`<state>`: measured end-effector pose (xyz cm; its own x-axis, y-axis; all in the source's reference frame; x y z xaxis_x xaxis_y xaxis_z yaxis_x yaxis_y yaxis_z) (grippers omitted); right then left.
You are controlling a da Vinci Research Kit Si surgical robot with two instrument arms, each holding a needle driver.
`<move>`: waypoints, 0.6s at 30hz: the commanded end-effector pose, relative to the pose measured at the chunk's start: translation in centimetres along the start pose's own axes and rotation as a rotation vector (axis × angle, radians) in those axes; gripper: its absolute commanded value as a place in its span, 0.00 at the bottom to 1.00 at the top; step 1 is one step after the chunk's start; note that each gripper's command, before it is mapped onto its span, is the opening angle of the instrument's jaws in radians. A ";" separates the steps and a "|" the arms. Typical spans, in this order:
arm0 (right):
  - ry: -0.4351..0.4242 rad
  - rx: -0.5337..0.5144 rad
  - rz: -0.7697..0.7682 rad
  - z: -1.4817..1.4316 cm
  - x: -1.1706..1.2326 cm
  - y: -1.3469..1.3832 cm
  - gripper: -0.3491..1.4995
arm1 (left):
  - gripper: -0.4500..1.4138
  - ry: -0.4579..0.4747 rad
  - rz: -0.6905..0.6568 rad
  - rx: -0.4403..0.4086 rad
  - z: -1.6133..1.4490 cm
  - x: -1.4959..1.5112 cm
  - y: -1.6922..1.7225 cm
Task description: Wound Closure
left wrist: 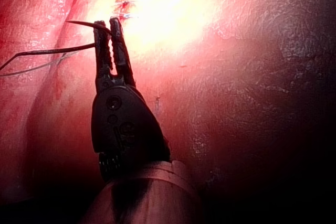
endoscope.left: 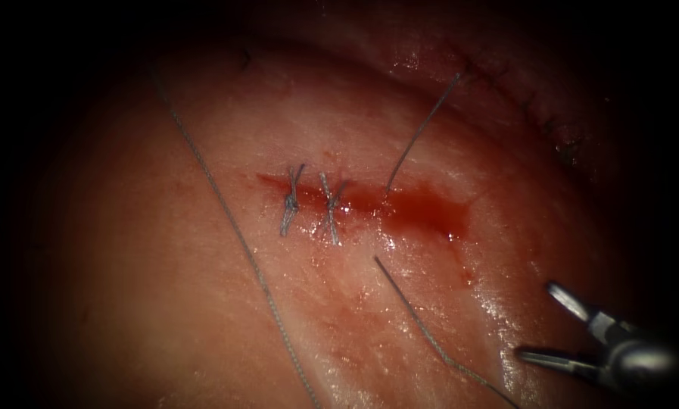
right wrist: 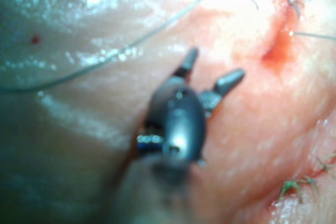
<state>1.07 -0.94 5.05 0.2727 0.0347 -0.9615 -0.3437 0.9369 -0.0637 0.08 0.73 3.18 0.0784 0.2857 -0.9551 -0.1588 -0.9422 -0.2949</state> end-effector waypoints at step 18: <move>0.015 0.008 0.020 0.15 -0.07 -0.24 0.97 | 0.00 -0.010 -0.038 0.036 0.25 -0.80 0.02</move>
<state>1.20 -1.06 5.11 0.2556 0.0488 -0.9655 -0.3424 0.9386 -0.0432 -0.26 0.57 3.98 0.0760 0.3229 -0.9434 -0.1886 -0.9244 -0.3316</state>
